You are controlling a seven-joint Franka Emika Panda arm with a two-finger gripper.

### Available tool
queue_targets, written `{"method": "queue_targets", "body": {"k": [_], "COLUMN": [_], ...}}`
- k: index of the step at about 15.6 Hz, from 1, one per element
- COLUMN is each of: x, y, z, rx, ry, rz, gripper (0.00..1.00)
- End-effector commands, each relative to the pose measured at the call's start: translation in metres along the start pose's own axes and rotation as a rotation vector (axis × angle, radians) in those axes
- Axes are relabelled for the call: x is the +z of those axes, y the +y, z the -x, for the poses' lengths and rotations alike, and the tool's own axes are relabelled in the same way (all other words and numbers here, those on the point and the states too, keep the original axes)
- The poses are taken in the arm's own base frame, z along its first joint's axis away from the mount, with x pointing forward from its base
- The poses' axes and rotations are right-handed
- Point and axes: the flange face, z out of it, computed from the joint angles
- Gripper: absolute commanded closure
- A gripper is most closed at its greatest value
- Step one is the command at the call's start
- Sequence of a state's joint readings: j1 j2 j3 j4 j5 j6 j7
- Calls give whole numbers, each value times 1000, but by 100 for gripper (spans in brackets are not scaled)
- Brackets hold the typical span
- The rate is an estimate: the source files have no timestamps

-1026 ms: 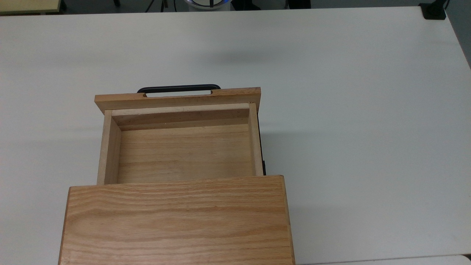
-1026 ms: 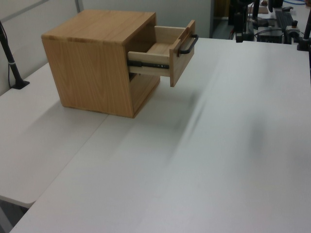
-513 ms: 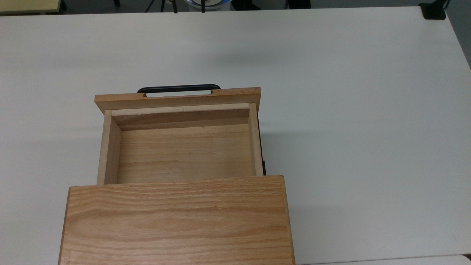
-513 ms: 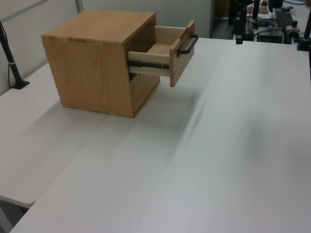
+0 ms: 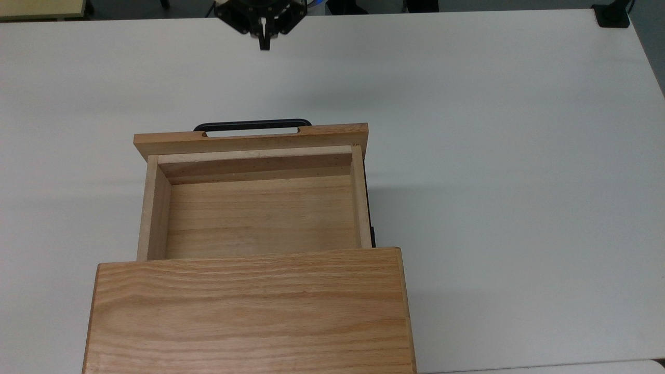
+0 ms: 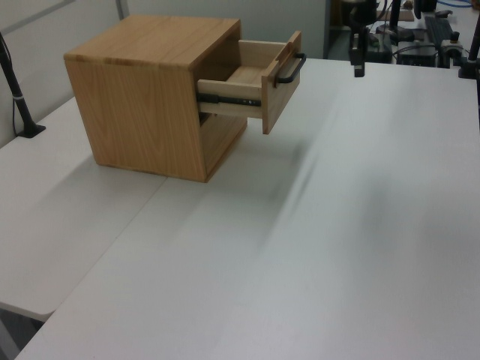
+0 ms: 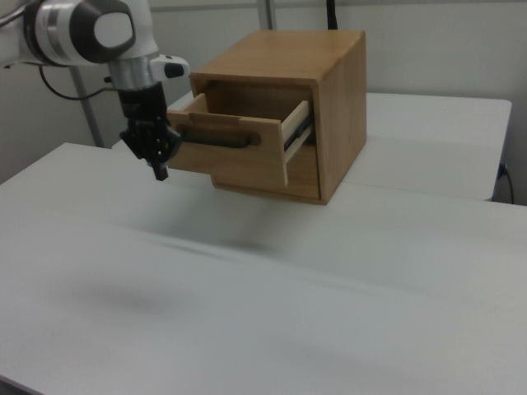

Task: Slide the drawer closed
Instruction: 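Move the gripper down to the front panel of the open wooden drawer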

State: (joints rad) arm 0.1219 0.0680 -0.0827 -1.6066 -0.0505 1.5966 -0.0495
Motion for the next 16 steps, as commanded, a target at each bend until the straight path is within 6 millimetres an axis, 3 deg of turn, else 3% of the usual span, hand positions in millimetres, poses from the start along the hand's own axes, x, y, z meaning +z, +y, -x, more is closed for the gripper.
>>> {"method": "queue_targets", "body": {"k": [1,6,13,16], "x": [19,40,40,31], "y": [7,24,21,22], "z": [-24,-61,-97,-108], "rx": [10,43,69,87], "ry": [22,134,304,415], "rz": [8,-18,-75,-85], "gripper": [100,100,100,100]}}
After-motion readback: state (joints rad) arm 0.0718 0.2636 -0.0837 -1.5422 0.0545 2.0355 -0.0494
